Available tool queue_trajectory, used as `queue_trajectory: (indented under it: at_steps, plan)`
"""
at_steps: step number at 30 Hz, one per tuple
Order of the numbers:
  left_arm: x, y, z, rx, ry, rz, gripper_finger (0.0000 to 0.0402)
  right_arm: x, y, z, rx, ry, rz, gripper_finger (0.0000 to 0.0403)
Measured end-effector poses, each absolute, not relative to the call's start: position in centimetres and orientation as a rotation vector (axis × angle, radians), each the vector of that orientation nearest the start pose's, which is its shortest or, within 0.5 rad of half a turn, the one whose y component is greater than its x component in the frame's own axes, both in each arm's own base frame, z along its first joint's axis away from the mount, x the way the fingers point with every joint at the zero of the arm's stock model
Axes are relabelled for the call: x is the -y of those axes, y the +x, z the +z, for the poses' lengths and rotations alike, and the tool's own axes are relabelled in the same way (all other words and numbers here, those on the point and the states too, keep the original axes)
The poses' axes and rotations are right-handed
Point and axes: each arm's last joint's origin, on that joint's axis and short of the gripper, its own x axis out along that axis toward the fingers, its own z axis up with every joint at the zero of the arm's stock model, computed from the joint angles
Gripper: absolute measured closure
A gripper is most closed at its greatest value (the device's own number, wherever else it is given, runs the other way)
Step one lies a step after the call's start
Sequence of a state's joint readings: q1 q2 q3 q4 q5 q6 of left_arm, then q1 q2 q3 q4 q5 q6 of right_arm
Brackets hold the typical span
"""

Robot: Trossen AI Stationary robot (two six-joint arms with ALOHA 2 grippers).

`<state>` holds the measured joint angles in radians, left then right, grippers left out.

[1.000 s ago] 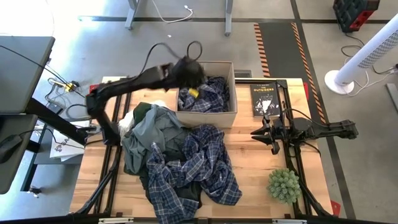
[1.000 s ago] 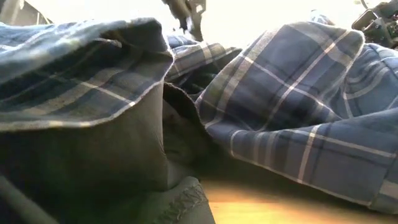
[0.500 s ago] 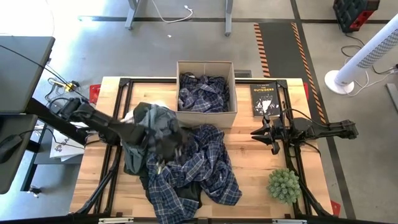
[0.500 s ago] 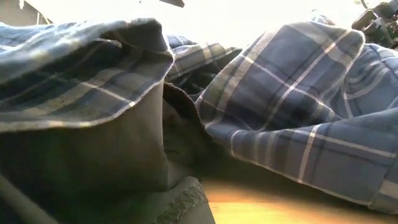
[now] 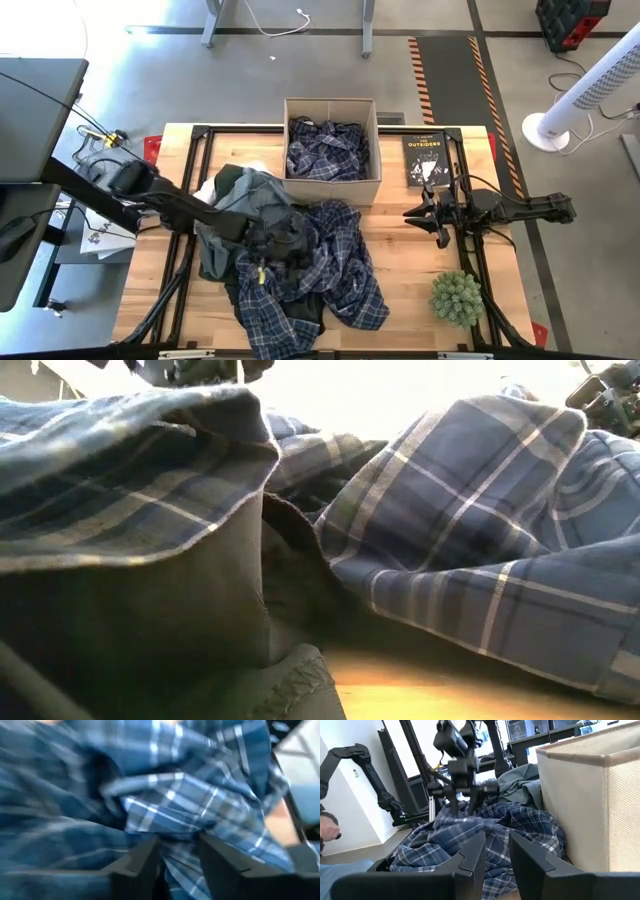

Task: Sort clothes
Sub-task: Put the blue pattern pajama into the laundry organizer

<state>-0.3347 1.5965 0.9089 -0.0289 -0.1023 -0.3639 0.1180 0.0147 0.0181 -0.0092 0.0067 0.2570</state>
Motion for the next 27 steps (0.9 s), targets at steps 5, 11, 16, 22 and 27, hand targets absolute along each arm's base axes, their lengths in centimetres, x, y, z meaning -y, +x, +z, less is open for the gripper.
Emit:
queue_trajectory:
  at_steps: [5,11,16,22,27]
  plan:
    - [10.4,32.4,16.2,-0.811,-0.179,-0.127,0.0235,-1.1,9.7,16.8,-0.02,0.257,0.11,0.0321]
    - [10.3,33.2,17.2,-0.75,-0.079,-0.059,0.038,-1.1,9.7,16.9,0.0,0.271,0.097,0.0321]
    - [9.8,32.8,21.1,-0.567,0.072,0.058,0.039,-1.0,9.7,17.0,0.003,0.564,0.075,0.0321]
    - [9.1,31.6,25.6,-0.39,0.2,0.142,0.0395,-0.7,10.1,17.7,0.098,0.769,-0.02,0.0321]
    - [8.8,31.1,26.6,-0.36,0.248,0.187,0.0399,-1.6,10.9,19.8,0.282,0.681,0.132,0.0321]
